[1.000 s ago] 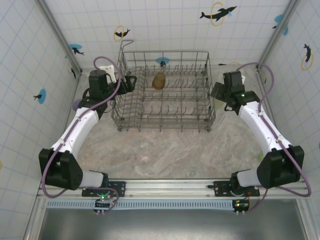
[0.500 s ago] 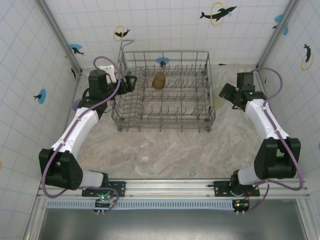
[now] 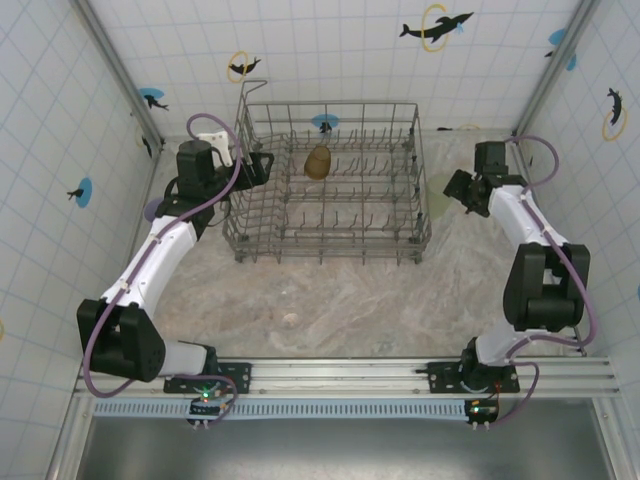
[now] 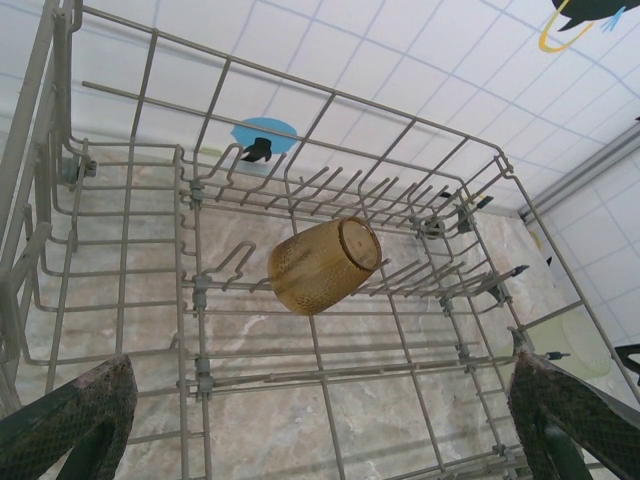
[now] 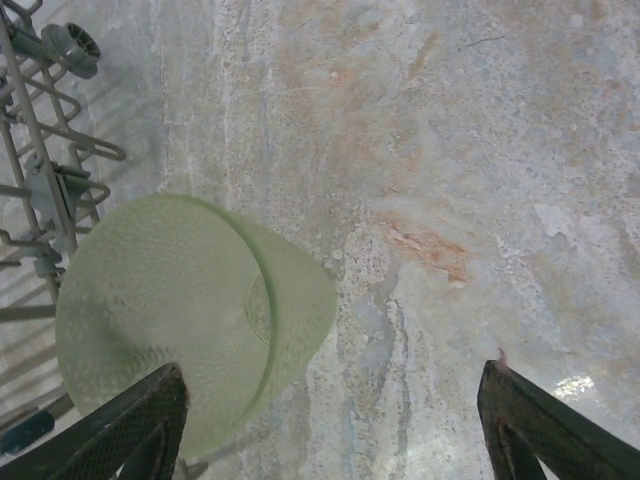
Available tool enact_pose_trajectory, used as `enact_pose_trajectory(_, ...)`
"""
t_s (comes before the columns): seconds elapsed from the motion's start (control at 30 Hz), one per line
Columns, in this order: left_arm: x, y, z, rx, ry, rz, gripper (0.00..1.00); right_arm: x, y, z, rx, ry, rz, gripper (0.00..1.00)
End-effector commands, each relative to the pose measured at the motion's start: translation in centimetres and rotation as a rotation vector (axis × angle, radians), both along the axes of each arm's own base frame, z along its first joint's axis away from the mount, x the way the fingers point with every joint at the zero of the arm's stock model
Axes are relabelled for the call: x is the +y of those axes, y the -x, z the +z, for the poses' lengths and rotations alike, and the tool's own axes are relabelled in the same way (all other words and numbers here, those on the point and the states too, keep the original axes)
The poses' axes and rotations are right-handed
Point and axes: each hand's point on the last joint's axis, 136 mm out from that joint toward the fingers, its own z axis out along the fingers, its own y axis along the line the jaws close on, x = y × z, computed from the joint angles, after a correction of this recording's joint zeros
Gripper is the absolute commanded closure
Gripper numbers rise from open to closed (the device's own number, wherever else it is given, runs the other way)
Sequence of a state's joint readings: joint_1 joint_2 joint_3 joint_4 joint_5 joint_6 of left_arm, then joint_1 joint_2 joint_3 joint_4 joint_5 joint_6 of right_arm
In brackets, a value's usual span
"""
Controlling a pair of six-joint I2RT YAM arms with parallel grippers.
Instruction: Load the cups into the dish rack
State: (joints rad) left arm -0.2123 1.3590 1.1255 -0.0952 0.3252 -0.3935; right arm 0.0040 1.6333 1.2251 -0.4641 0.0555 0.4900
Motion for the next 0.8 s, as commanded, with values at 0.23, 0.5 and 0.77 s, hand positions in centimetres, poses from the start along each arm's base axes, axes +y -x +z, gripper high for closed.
enact_pose_trajectory(0.23, 0.1, 0.6, -2.1, 0.075, 0.003, 0.002, 0.02, 0.4, -3.0, -0.5, 0.016, -0.018, 0.034, 0.38)
enact_pose_trajectory(0.5, 0.1, 0.7, -2.2, 0.077, 0.001, 0.004, 0.02, 0.6, -3.2, -1.7, 0.060, -0.021, 0.044, 0.55)
enact_pose_trajectory(0.77, 0.1, 0.6, -2.2, 0.080, 0.004, 0.004, 0.02, 0.6, -3.3, -1.6, 0.073, -0.022, 0.048, 1.00)
